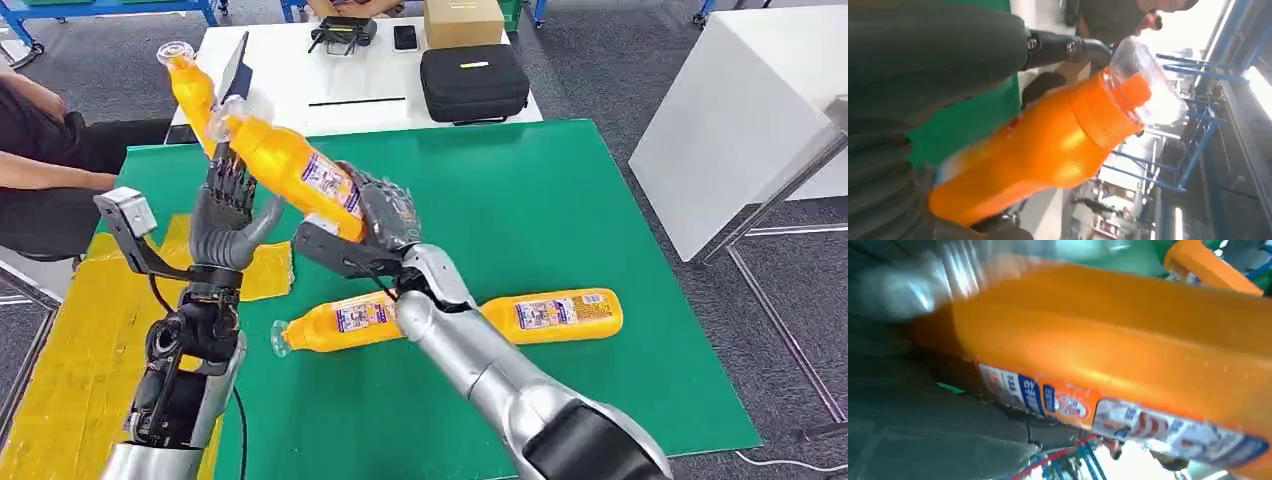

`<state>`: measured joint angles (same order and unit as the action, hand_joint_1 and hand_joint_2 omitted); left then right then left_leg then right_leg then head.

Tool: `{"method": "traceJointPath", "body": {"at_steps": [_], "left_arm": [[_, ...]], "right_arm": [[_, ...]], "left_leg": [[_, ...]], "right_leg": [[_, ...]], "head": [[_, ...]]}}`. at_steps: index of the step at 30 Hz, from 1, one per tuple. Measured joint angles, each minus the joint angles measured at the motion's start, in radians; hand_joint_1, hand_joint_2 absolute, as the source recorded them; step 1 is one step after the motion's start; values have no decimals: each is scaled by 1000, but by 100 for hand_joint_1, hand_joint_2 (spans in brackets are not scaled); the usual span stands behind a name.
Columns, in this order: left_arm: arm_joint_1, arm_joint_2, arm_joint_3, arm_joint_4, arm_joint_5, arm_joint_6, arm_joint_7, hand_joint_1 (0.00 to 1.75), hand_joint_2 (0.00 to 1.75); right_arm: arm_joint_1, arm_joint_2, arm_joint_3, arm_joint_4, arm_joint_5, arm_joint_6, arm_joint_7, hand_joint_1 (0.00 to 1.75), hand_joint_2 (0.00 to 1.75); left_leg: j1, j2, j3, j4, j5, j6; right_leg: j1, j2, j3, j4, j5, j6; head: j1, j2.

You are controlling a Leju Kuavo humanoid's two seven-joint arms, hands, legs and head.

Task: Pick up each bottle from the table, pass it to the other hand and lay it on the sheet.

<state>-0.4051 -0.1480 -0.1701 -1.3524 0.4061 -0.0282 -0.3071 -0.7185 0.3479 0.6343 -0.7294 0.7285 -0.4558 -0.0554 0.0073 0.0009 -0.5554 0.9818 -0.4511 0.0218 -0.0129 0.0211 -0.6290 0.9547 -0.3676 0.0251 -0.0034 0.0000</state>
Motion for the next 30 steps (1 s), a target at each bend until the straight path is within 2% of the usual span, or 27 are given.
{"method": "traceJointPath", "body": {"at_steps": [9,15,19,20,21,30], "left_arm": [[-5,-14,25,34,150,-53,66,0,175],[-24,-29,45,71,268,-70,117,0,175],[-25,-35,48,94,281,-61,124,0,175],[-25,-39,47,99,278,-50,116,49,175],[-27,-39,47,103,272,-38,111,175,175],[-26,-51,47,121,250,-9,72,175,175]], "right_arm": [[-4,14,145,20,70,-50,90,175,175],[-18,14,236,17,29,-47,165,175,175],[-23,18,286,16,16,-46,179,175,175],[-25,18,297,16,11,-43,185,175,175],[-26,17,307,16,5,-41,192,175,175],[-28,15,336,26,-28,-40,211,175,175]], "left_leg": [[0,0,0,0,0,0],[-1,0,0,0,0,0],[-1,0,0,0,0,0],[-1,0,0,0,0,0],[-1,0,0,0,0,0],[-1,0,0,0,0,0]], "right_leg": [[0,0,0,0,0,0],[0,0,0,0,0,0],[0,0,-1,0,0,0],[0,0,-1,0,0,0],[0,0,-1,0,0,0],[0,0,-1,0,0,0]], "head": [[0,0],[0,0],[0,0],[0,0],[1,0],[0,0]]}}
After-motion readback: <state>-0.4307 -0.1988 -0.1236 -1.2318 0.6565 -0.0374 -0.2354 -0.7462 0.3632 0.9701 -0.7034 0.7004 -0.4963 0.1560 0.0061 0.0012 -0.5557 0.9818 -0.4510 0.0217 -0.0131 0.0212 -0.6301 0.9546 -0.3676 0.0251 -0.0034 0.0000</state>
